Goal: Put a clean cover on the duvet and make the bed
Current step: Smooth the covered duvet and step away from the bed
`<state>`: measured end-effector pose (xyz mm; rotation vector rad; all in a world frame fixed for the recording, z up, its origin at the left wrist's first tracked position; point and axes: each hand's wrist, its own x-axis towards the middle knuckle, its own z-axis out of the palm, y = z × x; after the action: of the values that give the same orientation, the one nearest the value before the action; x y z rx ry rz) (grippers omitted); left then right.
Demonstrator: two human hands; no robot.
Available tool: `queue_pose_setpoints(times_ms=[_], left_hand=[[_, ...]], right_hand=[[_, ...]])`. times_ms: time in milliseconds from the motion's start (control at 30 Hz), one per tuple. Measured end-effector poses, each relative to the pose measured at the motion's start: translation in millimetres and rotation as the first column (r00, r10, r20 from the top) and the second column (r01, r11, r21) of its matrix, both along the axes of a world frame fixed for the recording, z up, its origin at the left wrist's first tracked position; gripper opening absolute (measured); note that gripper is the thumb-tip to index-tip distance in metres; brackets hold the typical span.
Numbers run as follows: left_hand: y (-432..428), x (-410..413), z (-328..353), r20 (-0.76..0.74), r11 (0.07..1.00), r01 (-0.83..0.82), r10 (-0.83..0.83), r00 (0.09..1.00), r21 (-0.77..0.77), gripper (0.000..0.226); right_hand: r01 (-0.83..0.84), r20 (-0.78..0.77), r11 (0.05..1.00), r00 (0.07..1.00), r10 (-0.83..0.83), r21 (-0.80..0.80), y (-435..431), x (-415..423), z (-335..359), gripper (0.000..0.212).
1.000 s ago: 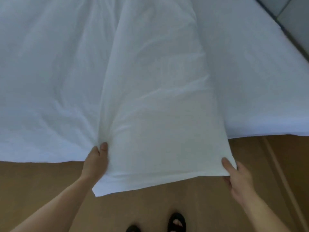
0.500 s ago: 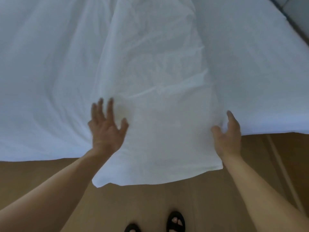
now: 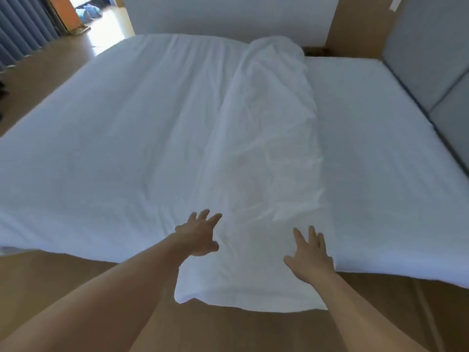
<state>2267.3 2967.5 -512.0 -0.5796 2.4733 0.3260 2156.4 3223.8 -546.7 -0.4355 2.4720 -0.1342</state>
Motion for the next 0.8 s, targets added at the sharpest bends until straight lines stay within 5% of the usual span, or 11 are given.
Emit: queue_pose_setpoints(times_ms=[367,533,800], left_hand=[[-118.5,131.0,210.7,-0.220,0.956,-0.279,0.253,0.942,-0.095,0.083],[-222.5,219.5,260.2,-0.342,0.907,-0.400,0.336,0.877,-0.135,0.081],[-396.5,387.9,299.2,-0.319,0.801,-0.556,0.479,0.818,-0.221,0.078]], right_hand=[[-0.473,-0.181,0.881,0.867,0.463,-0.014,-195.4,55.9,228.6,0.081],[-0.601,-0.265,0.799,0.773,0.576,-0.017,-324.6,126.1,283.2,0.082],[-0.727,-0.302,0.680,0.671,0.677,-0.090,-546.7,264.5,323.3,0.085]])
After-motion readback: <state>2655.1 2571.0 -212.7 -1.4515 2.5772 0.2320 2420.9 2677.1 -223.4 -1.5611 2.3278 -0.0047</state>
